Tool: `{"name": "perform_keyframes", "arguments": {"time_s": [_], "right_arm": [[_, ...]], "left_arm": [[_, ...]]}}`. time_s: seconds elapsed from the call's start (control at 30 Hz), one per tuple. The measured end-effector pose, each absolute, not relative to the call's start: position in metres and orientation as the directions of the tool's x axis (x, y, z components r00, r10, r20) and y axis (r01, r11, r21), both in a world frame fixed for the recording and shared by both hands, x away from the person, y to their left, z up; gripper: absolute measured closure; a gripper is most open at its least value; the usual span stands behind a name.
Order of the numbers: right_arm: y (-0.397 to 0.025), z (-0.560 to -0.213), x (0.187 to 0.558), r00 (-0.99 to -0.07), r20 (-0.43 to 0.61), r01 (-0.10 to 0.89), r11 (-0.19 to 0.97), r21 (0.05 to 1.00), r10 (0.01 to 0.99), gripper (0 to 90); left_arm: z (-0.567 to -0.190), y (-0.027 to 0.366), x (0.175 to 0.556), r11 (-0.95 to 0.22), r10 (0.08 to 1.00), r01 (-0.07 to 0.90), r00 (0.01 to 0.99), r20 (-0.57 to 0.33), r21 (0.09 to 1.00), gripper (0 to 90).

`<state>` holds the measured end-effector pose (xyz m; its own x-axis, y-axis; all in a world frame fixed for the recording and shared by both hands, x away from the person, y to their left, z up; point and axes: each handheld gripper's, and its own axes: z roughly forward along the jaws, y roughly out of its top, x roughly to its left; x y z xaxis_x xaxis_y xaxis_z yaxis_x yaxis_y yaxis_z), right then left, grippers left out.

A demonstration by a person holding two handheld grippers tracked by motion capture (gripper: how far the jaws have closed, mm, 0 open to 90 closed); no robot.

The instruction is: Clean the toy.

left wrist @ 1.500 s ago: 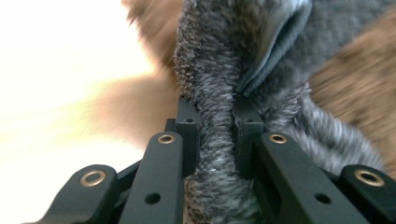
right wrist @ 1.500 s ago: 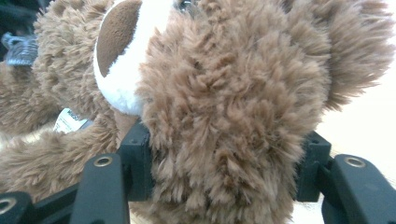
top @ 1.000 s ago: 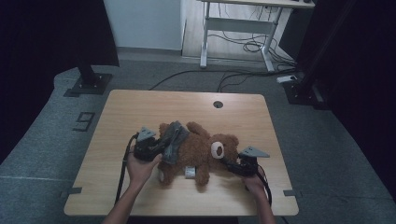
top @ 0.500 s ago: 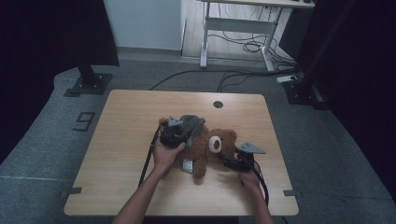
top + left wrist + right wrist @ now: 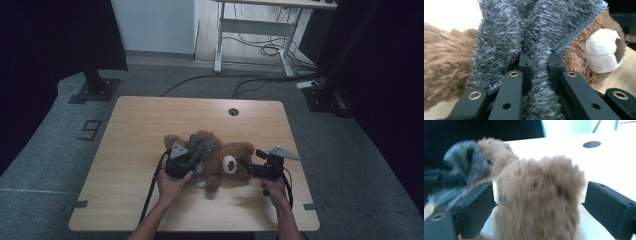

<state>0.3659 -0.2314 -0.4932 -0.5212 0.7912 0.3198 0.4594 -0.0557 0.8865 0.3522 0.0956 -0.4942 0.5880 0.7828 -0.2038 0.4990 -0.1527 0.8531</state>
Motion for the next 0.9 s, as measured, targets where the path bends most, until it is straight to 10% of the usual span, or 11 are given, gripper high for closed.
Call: {"name": "perform_keyframes", "arguments": {"time_s": [0.37,0.9], "right_arm": [[-0.197,-0.510,0.399,-0.511,0.385,0.638,0.039,0.769,0.769,1.5],[-0.196,-0.519,0.357,-0.567,0.248,0.481,0.070,0.874,0.786,32.0]], "left_arm": [[-0.498,0.101,0.338,-0.150,0.761,0.493,0.611,-0.218,0.857,77.2],[-0.427,0.070,0.322,-0.202,0.706,0.376,0.696,-0.132,0.904,76.3]]}}
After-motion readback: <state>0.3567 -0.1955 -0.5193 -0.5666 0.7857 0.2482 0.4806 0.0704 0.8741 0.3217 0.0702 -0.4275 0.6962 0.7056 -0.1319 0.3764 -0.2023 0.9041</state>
